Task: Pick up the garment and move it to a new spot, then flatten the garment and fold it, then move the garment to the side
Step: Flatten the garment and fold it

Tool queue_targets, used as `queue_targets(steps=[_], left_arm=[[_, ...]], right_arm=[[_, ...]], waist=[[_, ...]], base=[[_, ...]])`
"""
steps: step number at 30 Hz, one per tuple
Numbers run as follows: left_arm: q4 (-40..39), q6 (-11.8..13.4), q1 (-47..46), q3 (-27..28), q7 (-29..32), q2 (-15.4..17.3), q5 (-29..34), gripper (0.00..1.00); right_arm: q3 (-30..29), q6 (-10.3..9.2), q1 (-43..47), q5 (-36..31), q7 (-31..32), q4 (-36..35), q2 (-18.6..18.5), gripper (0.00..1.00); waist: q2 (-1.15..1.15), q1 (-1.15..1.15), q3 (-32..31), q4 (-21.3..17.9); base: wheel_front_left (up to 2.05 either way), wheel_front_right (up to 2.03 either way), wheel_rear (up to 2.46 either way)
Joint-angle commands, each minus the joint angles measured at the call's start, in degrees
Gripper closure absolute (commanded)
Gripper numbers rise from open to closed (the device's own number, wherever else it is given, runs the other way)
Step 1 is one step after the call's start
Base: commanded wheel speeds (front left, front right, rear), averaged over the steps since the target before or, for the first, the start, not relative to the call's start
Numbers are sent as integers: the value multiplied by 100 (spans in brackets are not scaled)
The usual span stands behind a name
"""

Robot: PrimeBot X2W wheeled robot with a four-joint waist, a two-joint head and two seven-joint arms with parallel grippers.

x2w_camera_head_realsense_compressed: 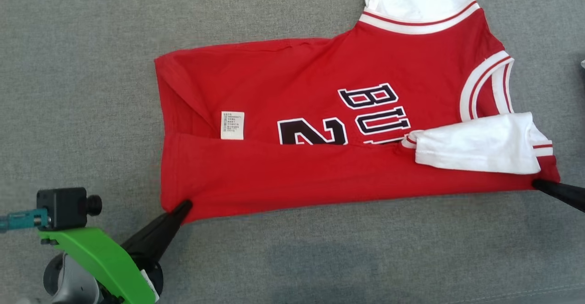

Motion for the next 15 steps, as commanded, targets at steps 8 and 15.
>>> queue_targets(steps=[8,15], left_arm=[[176,-82,641,-62,-361,-142,1,100],[497,-13,676,-139,-637,-369,211,0]], right_arm=[[28,2,449,-262,-447,-296,-22,100],[454,2,809,-477,-847,-379,-20,46]], waist=[[13,0,-43,69],[13,0,-34,110]], base=[[0,0,0],[0,0,0]])
